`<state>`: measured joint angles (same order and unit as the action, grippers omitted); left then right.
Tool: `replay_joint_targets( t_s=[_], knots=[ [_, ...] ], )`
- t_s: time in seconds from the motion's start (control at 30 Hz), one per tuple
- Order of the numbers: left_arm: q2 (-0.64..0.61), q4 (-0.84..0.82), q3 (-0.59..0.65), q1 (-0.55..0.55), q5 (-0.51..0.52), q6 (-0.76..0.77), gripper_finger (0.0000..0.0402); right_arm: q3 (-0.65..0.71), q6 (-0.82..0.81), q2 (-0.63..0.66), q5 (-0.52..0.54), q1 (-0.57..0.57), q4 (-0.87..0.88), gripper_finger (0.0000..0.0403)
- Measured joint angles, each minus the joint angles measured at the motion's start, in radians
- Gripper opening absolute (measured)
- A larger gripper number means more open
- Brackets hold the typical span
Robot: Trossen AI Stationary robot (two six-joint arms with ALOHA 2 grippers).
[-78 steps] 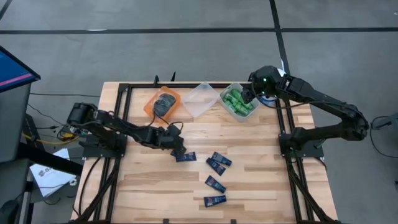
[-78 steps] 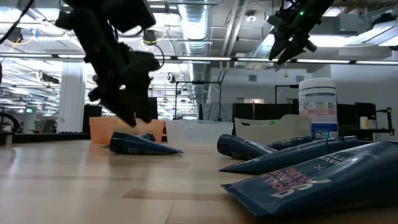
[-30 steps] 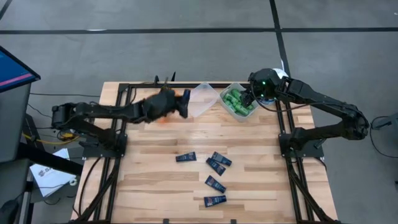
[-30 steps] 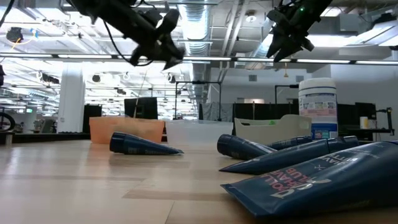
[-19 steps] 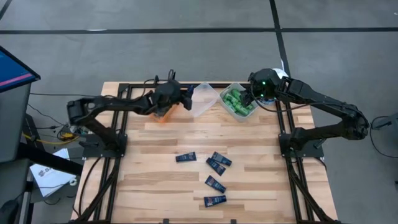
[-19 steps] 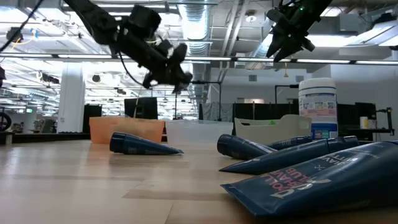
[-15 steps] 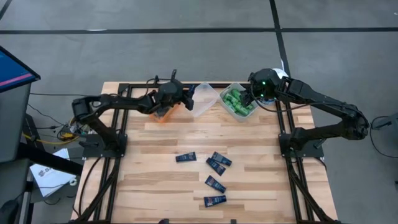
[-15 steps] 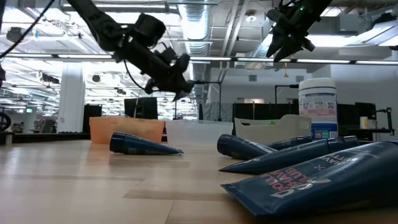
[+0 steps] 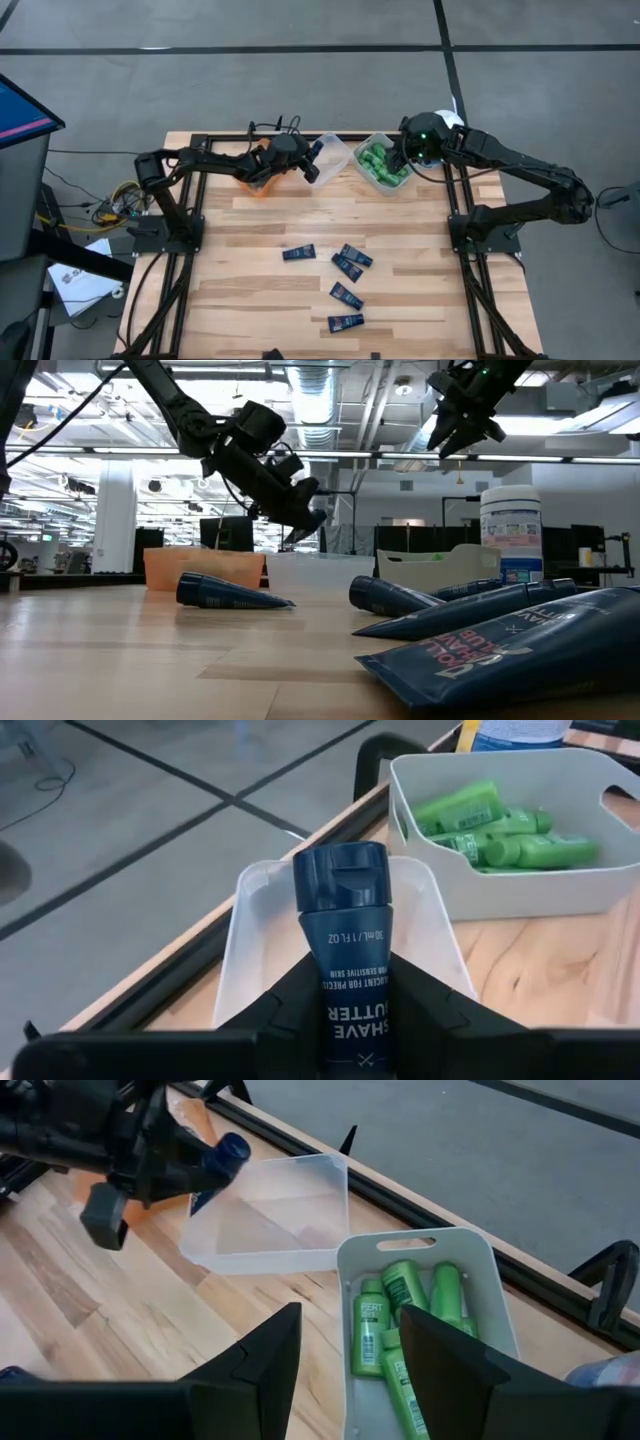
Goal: Pick & Place Travel size toiletries
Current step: Put the dark blue shave cream into the transparent bin
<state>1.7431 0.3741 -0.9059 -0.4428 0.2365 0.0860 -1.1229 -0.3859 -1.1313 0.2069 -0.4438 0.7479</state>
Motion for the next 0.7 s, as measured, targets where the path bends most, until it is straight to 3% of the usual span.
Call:
replay_joint_targets(
  t_s=[0.7],
  knots=[
    [0.002, -0.108, 0.0, 0.002, 0.001, -0.007, 0.0083, 0.0, -0.008, 0.0, 0.0, 0.019, 0.0, 0.0162]
  ],
)
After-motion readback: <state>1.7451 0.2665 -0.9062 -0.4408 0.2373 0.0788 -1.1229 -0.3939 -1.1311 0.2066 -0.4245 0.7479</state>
